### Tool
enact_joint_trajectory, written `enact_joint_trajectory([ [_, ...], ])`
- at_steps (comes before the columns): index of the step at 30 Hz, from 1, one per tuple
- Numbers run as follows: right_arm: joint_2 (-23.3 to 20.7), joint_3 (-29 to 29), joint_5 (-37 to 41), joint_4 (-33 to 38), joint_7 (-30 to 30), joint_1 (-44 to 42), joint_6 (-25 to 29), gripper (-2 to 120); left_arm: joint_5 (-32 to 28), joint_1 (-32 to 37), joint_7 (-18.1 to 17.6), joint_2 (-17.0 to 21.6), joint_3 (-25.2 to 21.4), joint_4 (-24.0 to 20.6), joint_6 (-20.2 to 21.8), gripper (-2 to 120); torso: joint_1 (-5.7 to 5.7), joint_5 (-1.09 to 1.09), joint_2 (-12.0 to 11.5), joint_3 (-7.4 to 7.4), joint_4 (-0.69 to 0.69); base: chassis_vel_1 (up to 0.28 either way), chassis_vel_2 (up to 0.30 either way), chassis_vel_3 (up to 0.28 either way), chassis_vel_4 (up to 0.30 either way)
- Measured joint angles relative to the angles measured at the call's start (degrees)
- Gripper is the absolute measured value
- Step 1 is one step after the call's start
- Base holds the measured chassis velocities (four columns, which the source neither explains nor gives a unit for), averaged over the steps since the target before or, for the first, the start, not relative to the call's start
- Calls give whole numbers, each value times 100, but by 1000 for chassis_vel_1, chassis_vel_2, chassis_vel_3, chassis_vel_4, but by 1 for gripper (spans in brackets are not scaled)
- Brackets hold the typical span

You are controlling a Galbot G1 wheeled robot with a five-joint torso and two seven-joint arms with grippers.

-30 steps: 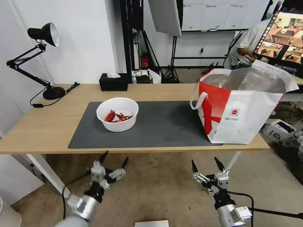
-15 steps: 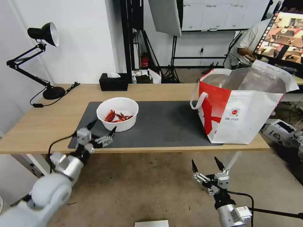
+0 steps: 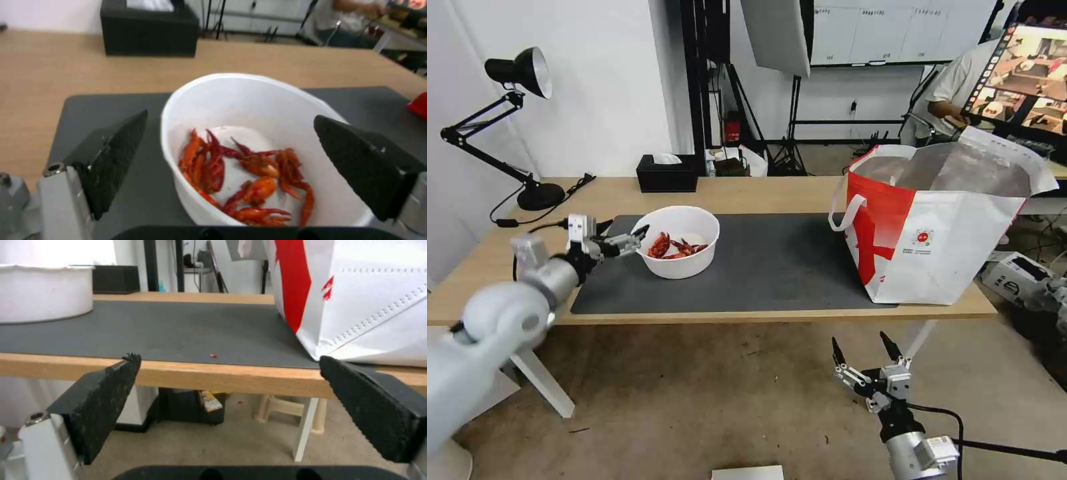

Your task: Pick up the trash from the table and place it into the takeout bag.

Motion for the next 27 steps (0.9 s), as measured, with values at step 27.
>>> enact_joint_trajectory([
  [27, 0, 0, 0, 1, -2, 0, 1, 100, -844, -2450, -1276, -808, 1905, 1740, 1839, 100, 0, -2, 0, -1, 1, 0, 0, 0, 0],
])
